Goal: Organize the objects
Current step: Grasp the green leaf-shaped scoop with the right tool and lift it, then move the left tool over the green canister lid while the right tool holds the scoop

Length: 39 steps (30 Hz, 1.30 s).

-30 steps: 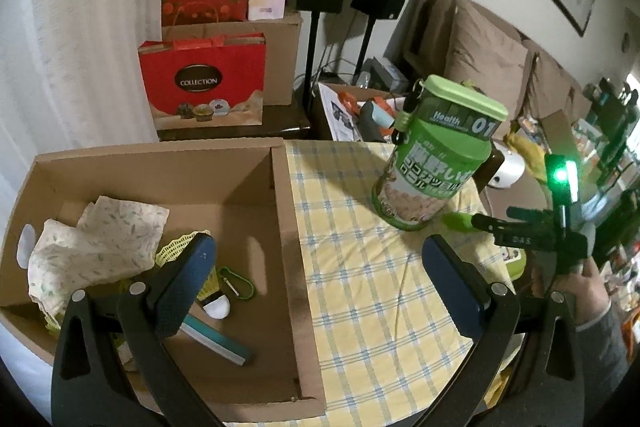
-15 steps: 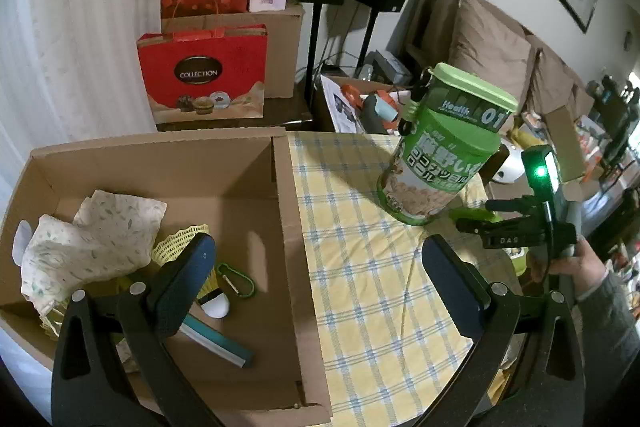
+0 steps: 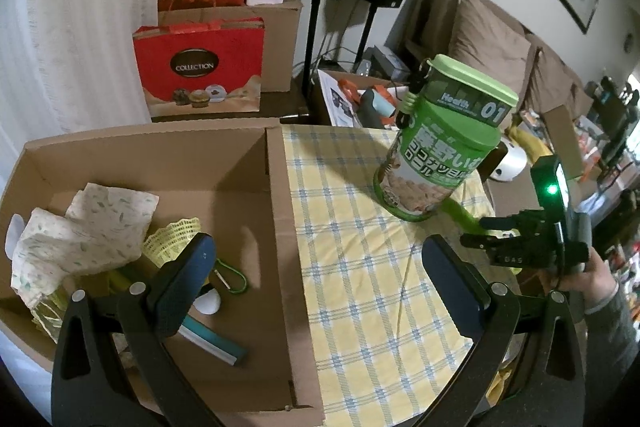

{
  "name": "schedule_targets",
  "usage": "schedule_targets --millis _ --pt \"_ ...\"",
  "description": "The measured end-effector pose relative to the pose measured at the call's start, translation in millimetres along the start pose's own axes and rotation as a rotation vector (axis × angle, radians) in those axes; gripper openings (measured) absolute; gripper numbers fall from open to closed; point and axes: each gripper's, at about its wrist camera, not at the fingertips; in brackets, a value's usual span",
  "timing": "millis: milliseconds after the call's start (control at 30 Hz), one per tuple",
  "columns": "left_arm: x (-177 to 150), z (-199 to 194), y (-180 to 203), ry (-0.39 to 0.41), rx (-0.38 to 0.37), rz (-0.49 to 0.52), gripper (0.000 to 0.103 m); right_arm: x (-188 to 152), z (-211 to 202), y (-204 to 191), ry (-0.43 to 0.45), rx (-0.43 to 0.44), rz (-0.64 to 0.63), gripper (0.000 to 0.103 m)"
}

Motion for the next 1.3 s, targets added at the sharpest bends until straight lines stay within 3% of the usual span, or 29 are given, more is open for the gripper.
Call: schedule_targets --millis 333,367,400,767,1067,1300 --pt "1.2 0.2 7.2 -0.002 -0.006 0.013 0.103 12.9 8.0 -3.2 0.069 -0.063 0.008 0.055" --pt "1.1 0.2 7.0 -0.003 -0.006 0.012 0.103 12.9 8.1 -3.6 0.073 -0.067 0.009 0.051" --pt "1.3 0.4 7.4 -0.004 -0.008 0.012 0.103 12.7 7.3 -4.0 0.08 -0.065 0.012 0.035" --pt "13.7 -0.3 11.9 -0.002 -0.03 0.017 0.103 4.1 -12.7 2.7 0.139 -0.035 0.096 0.034" --pt "53.7 8.4 25.9 -0.006 -0.091 0.005 0.103 -13.4 -58.9 -1.1 0.216 0.011 0.137 0.034" --pt "86.3 14.5 55.8 0.026 -0.11 0.062 0.103 -22.1 -82.2 -2.8 0.249 0.033 0.153 0.034"
Point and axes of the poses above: each gripper's, at about its wrist camera, not at the fingertips, and z roughly the way its jaws point, y to its right, x to its top, and after that the axes turned 10 degrees about z, right-handed
